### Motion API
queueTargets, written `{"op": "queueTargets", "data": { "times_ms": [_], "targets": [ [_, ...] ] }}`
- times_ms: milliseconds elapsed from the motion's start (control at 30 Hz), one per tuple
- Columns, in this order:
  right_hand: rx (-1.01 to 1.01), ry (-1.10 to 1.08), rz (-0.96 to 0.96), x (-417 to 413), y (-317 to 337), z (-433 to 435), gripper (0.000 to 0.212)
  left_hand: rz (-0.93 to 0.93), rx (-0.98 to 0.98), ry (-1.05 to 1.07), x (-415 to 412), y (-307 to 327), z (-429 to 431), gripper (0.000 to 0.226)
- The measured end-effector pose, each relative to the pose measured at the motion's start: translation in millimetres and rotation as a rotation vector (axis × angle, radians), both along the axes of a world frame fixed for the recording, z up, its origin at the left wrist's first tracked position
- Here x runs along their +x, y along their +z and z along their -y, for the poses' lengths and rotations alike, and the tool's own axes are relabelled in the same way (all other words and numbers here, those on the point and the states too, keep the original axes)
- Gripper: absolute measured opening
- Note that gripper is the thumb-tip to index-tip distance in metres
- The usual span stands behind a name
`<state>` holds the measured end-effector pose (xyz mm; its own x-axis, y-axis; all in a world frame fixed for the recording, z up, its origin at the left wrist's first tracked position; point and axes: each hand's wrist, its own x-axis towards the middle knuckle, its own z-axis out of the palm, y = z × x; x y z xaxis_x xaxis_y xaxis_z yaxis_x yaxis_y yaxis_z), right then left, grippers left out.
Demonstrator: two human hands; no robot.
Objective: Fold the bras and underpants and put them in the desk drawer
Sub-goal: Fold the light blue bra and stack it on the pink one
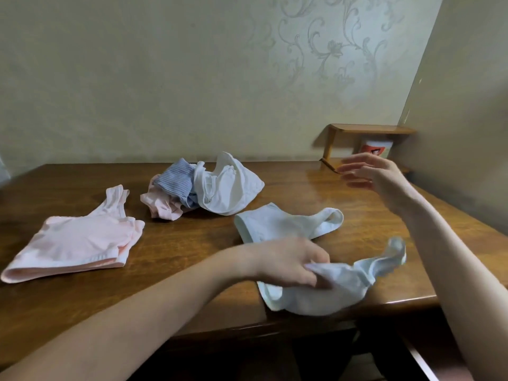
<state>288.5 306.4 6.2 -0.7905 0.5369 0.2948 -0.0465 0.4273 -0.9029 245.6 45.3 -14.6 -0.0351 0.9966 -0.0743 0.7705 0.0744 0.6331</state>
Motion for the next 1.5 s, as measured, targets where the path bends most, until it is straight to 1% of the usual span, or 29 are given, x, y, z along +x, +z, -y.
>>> {"op": "queueTargets", "data": {
  "times_ms": [67,100,133,200,267,300,367,433,533,600,633,700,733,800,867,900,967,1033,1067,1133,1167,1200,1233,1267,1300,1333,1433,1467,1500],
  "targets": [
    [0.111,0.305,0.122,3.2,8.6,20.7,0.02,0.064,0.125,0.104,-20.8,7.8,-10.8,0.025],
    [0.121,0.41,0.206,4.0,10.6,29.8,0.031,0.125,0.186,0.196,-35.7,10.7,-16.0,0.02],
    [0.12,0.448,0.301,2.2,8.8,34.1,0.042,0.209,0.241,0.297,-51.3,13.4,-19.5,0.018],
    [0.146,0.413,0.47,-4.0,1.9,38.9,0.05,0.339,0.299,0.494,-86.5,7.0,-24.4,0.023],
    [0.184,0.43,0.603,-8.6,-7.4,35.1,0.061,0.311,0.278,0.654,-112.6,-10.8,-24.9,0.023],
    [0.197,0.465,0.623,-11.4,-11.8,30.4,0.064,0.283,0.266,0.704,-122.9,-20.4,-24.7,0.026],
    [0.178,0.485,0.615,-17.6,-17.5,21.4,0.041,0.292,0.279,0.756,-135.7,-33.8,-24.7,0.033],
    [0.173,0.412,0.584,-25.1,-16.7,16.9,0.02,0.24,0.311,0.778,-140.9,-36.3,-26.6,0.033],
    [0.179,0.321,0.58,-38.7,-17.4,17.1,0.017,-0.043,0.242,0.813,-138.8,-33.8,-31.4,0.029],
    [0.281,0.292,0.656,-46.7,-21.2,19.0,0.017,-0.137,0.129,0.79,-136.1,-35.2,-33.8,0.028],
    [0.334,0.281,0.704,-49.1,-24.8,19.8,0.017,-0.129,0.078,0.766,-135.5,-37.1,-34.8,0.028],
    [0.373,0.271,0.756,-51.0,-32.0,22.2,0.018,-0.063,0.033,0.732,-132.8,-38.5,-34.6,0.039],
    [0.373,0.265,0.759,-51.4,-35.9,22.7,0.019,-0.075,0.075,0.714,-130.5,-37.9,-34.5,0.046],
    [0.364,0.247,0.747,-51.8,-42.6,22.2,0.021,-0.251,0.295,0.594,-122.7,-35.8,-34.0,0.048],
    [0.344,0.238,0.734,-52.5,-46.3,21.9,0.02,-0.419,0.515,0.358,-113.9,-33.4,-31.7,0.034],
    [0.337,0.235,0.728,-52.8,-47.0,21.4,0.02,-0.477,0.516,0.258,-111.4,-33.3,-30.6,0.027],
    [0.329,0.236,0.713,-52.4,-46.7,21.2,0.02,-0.568,0.354,0.16,-106.8,-39.4,-29.5,0.016],
    [0.301,0.227,0.658,-52.3,-45.4,22.1,0.019,-0.631,0.201,0.147,-107.0,-50.0,-28.3,0.015],
    [0.281,0.216,0.619,-52.3,-44.9,22.5,0.018,-0.616,0.174,0.156,-108.9,-51.6,-26.4,0.016],
    [0.271,0.183,0.555,-53.2,-44.5,22.8,0.017,-0.452,0.111,0.165,-115.1,-43.9,-19.5,0.019],
    [0.286,0.167,0.543,-53.3,-44.8,22.9,0.016,-0.325,0.026,0.156,-120.7,-38.8,-13.6,0.025],
    [0.306,0.155,0.542,-53.2,-45.5,22.7,0.015,-0.199,-0.095,0.128,-125.6,-33.3,-6.6,0.037],
    [0.321,0.148,0.544,-53.9,-46.7,21.8,0.014,-0.14,-0.219,0.085,-130.4,-30.1,0.3,0.056],
    [0.33,0.147,0.548,-54.9,-47.9,20.7,0.014,-0.172,-0.293,0.034,-132.5,-30.1,6.4,0.075],
    [0.338,0.146,0.555,-56.2,-49.0,20.2,0.014,-0.24,-0.292,0.014,-133.7,-34.4,10.6,0.087],
    [0.348,0.142,0.566,-57.4,-50.2,21.0,0.014,-0.315,-0.209,0.036,-131.8,-40.6,12.8,0.088],
    [0.37,0.088,0.55,-63.6,-53.2,27.2,0.015,-0.567,0.232,0.142,-120.6,-61.0,10.5,0.059],
    [0.372,0.062,0.522,-65.4,-53.1,29.4,0.016,-0.667,0.295,0.142,-114.8,-64.3,8.0,0.061],
    [0.377,0.042,0.493,-67.0,-52.1,31.2,0.016,-0.725,0.282,0.141,-110.3,-65.8,4.9,0.07]
  ]
}}
